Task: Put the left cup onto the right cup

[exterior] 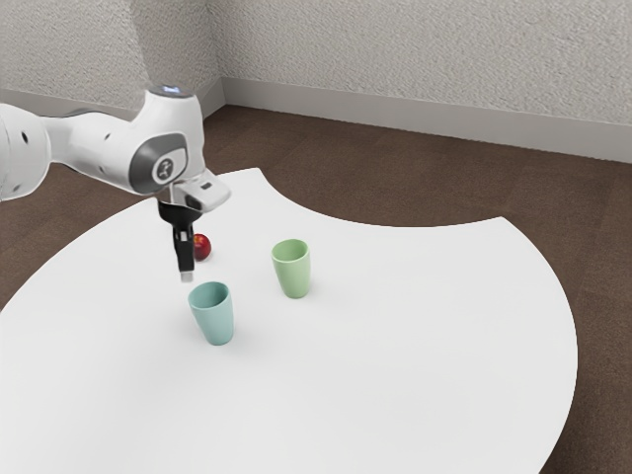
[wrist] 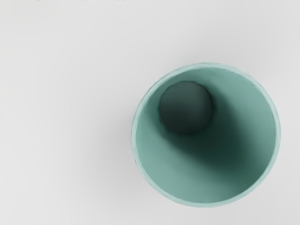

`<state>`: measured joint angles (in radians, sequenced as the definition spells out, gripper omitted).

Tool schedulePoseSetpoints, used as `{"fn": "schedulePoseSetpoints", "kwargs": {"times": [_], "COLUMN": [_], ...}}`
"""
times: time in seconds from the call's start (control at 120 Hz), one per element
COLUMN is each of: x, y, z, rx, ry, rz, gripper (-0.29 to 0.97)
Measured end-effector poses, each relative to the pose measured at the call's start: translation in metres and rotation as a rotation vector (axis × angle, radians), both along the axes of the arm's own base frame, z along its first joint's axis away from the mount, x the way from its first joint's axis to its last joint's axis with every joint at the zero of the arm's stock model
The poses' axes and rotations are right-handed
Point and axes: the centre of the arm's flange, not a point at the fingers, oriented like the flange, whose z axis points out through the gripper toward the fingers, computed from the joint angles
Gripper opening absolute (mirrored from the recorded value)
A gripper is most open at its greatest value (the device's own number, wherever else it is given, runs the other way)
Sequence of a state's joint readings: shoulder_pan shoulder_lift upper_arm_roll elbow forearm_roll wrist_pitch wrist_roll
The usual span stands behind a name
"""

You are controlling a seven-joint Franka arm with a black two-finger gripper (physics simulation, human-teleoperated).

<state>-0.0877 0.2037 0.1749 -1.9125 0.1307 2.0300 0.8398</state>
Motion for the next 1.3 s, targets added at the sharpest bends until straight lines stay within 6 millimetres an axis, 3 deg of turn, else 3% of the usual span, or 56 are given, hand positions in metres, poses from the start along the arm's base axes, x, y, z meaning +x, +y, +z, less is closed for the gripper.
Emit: {"fn": "schedulePoseSetpoints", "kwargs": {"times": [0.208, 0.417, 0.5, 0.667, 0.8, 1.175, 1.3], "x": [0.006, 0.008, 0.007, 0.003, 0.004, 0.001, 0.0], "y": [-0.004, -0.005, -0.006, -0.006, -0.007, -0.009, -0.01], "z": [-0.015, -0.044, -0.049, -0.055, -0.056, -0.055, -0.034], "rx": [0.004, 0.005, -0.001, -0.014, -0.02, -0.049, -0.05], "ry": [0.0, 0.034, 0.036, 0.04, 0.028, 0.014, -0.015], "rz": [-0.008, -0.001, 0.007, 0.028, 0.039, 0.082, 0.088], "gripper": [0.68, 0.67, 0.56, 0.18, 0.03, -0.09, -0.1]}}
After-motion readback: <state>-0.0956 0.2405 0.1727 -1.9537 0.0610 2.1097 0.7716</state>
